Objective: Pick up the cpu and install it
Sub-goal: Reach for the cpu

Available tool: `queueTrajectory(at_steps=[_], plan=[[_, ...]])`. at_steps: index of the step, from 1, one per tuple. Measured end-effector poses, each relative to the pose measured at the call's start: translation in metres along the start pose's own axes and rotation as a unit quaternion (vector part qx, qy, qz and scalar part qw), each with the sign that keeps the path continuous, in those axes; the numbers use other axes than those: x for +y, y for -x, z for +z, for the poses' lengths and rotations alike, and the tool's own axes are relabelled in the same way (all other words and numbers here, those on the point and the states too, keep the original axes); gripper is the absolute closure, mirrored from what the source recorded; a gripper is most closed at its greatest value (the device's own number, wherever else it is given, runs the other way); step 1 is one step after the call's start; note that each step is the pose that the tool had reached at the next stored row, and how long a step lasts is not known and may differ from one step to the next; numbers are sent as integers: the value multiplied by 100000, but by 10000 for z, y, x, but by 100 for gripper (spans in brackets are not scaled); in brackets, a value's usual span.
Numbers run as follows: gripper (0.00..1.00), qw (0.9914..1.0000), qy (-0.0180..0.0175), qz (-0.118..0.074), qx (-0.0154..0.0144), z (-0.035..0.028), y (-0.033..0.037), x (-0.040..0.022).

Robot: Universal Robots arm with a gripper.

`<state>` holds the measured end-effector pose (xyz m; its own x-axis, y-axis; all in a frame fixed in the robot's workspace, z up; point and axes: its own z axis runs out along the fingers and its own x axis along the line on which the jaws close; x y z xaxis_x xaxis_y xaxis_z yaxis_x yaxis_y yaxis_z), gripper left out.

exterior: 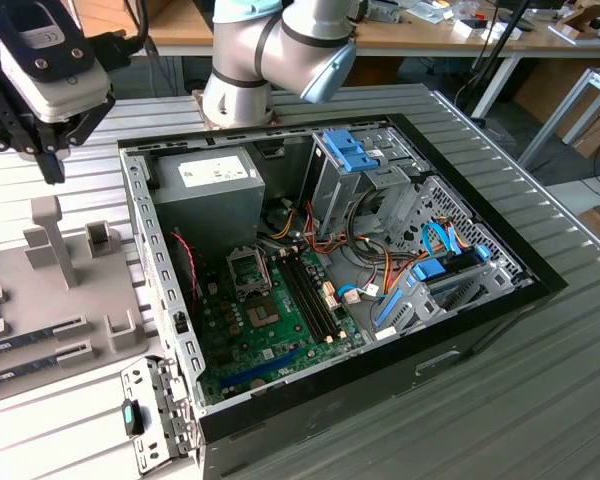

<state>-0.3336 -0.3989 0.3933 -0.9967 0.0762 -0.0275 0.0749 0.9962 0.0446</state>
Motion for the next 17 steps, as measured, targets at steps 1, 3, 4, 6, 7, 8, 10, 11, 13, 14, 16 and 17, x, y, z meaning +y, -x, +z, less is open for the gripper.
queueTrajectory(at_steps=[1, 3, 4, 6, 7, 8, 10, 11, 13, 14, 16, 17], plan=[[89, 100000, 0, 1, 1, -1, -12, -1], [89, 100000, 1, 4, -3, -1, -33, -2], [89, 100000, 3, 2, -6, -1, -44, -3], [89, 100000, -4, 2, -1, -3, -66, -5], [89, 100000, -1, 0, -2, -3, -77, -6], [89, 100000, -2, 3, -5, -3, -92, -7], [89, 100000, 1, 3, -10, -4, -119, -9], [89, 100000, 0, 2, -10, -4, -129, -10], [89, 100000, -2, 5, -10, -5, -151, -11], [89, 100000, -1, 3, -7, -6, -164, -12], [89, 100000, 1, 2, -13, -6, -185, -14], [89, 100000, 0, 1, -16, -6, -196, -15]])
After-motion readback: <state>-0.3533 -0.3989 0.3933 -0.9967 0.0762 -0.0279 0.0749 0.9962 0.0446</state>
